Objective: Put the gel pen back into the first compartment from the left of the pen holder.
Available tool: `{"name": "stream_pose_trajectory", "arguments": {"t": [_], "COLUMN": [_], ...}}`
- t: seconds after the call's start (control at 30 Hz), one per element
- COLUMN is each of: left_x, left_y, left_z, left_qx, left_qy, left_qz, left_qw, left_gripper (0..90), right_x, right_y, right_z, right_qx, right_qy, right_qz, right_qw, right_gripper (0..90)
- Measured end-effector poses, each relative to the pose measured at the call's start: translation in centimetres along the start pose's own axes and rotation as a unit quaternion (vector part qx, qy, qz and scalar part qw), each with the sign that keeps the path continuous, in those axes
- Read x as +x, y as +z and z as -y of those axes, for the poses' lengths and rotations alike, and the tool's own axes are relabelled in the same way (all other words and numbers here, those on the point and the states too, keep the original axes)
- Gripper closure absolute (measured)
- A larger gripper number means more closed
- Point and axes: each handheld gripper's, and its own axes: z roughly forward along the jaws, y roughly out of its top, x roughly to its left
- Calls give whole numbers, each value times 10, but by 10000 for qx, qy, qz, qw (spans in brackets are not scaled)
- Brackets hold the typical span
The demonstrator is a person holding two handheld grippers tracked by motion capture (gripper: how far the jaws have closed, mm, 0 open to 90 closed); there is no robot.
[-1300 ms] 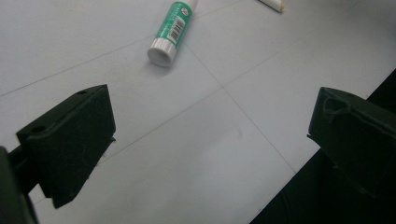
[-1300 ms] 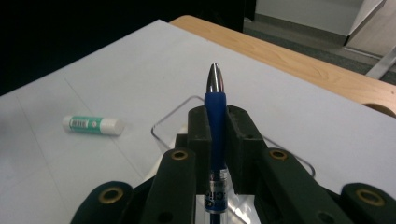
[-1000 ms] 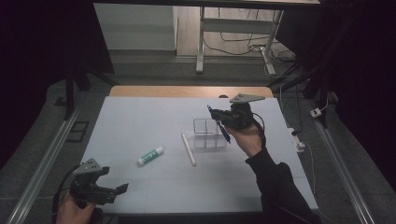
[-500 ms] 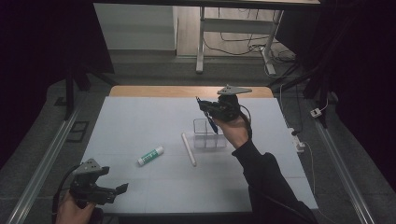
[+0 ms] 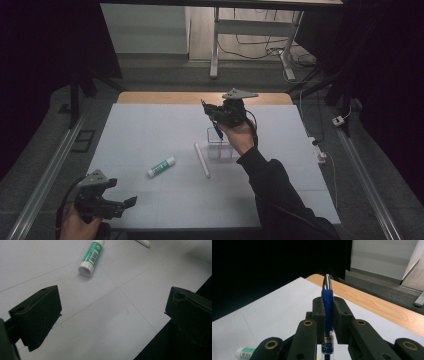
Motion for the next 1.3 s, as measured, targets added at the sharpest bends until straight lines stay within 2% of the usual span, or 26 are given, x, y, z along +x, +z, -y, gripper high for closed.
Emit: {"name": "stream_pose_trajectory", "arguments": {"t": [0.27,0.5,0.83,1.0,1.13,1.3], "left_x": [0,0,0,0,0,0], "left_y": [0,0,0,0,0,0], "left_z": [0,0,0,0,0,0], "left_qx": [-7,-14,-9,-6,-5,-5], "left_qy": [-2,-8,2,2,0,-2], "left_qz": [8,13,11,11,9,6], "left_qw": [10000,10000,10000,10000,10000,10000], "left_gripper": [9,9,8,8,9,8], "right_x": [4,3,3,1,-2,-3], "right_y": [12,19,25,25,23,17], "right_z": [3,13,24,30,33,30], "right_qx": [-77,46,224,390,438,402], "right_qy": [2,-42,12,36,145,151], "right_qz": [79,141,169,236,174,136], "right_qw": [9999,9999,9996,9990,9988,9990], "right_gripper": [808,807,805,802,792,710]}}
